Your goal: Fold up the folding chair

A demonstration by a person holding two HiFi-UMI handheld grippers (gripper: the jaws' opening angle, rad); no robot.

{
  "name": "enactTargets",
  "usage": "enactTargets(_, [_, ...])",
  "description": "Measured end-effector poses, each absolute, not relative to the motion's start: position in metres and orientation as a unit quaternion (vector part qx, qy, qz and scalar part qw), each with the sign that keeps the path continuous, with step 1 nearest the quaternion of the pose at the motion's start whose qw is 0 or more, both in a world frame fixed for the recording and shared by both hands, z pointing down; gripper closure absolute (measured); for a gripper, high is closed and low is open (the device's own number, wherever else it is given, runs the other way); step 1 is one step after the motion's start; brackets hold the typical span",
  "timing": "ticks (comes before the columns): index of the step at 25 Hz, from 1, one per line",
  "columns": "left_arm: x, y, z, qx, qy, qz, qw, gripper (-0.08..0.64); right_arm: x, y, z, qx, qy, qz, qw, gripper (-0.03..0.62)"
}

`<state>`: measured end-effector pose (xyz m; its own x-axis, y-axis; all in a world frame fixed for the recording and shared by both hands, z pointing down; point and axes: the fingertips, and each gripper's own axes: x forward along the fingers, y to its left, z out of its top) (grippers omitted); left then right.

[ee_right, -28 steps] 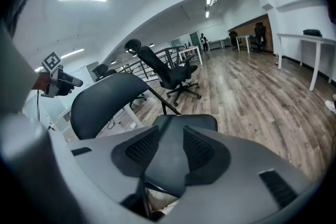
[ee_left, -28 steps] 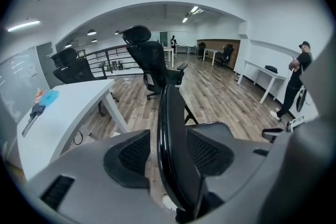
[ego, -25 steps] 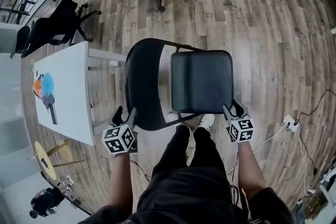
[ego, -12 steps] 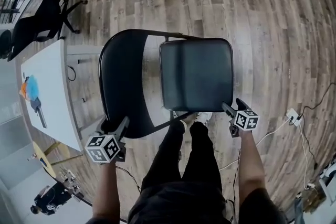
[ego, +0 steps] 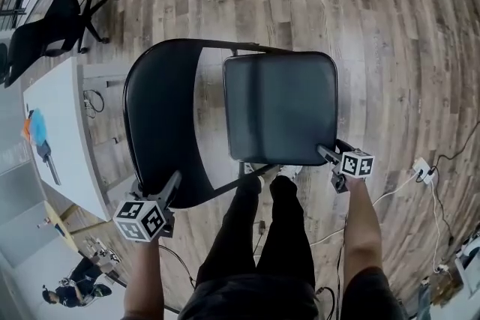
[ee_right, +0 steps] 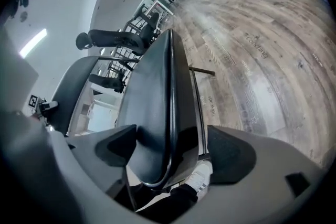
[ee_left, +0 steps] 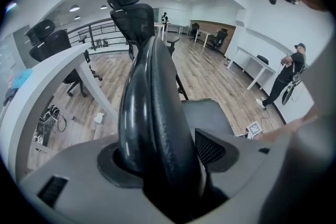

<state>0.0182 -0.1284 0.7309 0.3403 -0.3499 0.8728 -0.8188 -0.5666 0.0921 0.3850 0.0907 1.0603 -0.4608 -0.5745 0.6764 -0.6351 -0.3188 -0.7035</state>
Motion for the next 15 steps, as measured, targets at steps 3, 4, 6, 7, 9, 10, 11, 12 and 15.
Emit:
enactTargets(3, [0.019, -0.129, 0.732, 0.774, -0.378, 0.43, 0.27, 0.255, 0.375, 0.089, 1.068, 0.487, -0.587, 0.646, 0.003, 0.194])
enactTargets(4, [0.019, -0.129, 0.732, 0.774, -0.38, 0.427, 0.273, 0.256, 0.369, 0.086, 1.068, 0.474, -0.59, 0.653, -0.007, 0.195])
enactTargets(6, [0.021, -0.131, 0.732, 0.773, -0.385, 0.415, 0.286, 0.27, 0.366, 0.082, 1.071, 0.469, -0.596, 0.652, -0.004, 0.19])
enactTargets(7, [0.021, -0.132, 0.732, 0.773, -0.387, 0.409, 0.292, 0.282, 0.366, 0.08, 1.072, 0.472, -0.597, 0.649, -0.001, 0.189])
enactTargets(9, [0.02, -0.132, 0.731, 0.773, -0.391, 0.406, 0.293, 0.291, 0.363, 0.081, 1.072, 0.469, -0.594, 0.653, -0.006, 0.189])
enactTargets(10, [0.02, -0.132, 0.731, 0.773, -0.392, 0.407, 0.29, 0.291, 0.361, 0.081, 1.07, 0.465, -0.592, 0.658, -0.009, 0.189])
enactTargets(11, [0.019, -0.131, 0.731, 0.773, -0.391, 0.408, 0.288, 0.291, 0.359, 0.082, 1.068, 0.46, -0.592, 0.662, -0.012, 0.189])
enactTargets(12, [0.019, -0.131, 0.73, 0.774, -0.39, 0.407, 0.288, 0.292, 0.358, 0.082, 1.066, 0.455, -0.592, 0.665, -0.014, 0.189])
enactTargets(15, [0.02, -0.132, 0.721, 0.779, -0.389, 0.403, 0.281, 0.296, 0.355, 0.078, 1.052, 0.438, -0.604, 0.666, -0.029, 0.189])
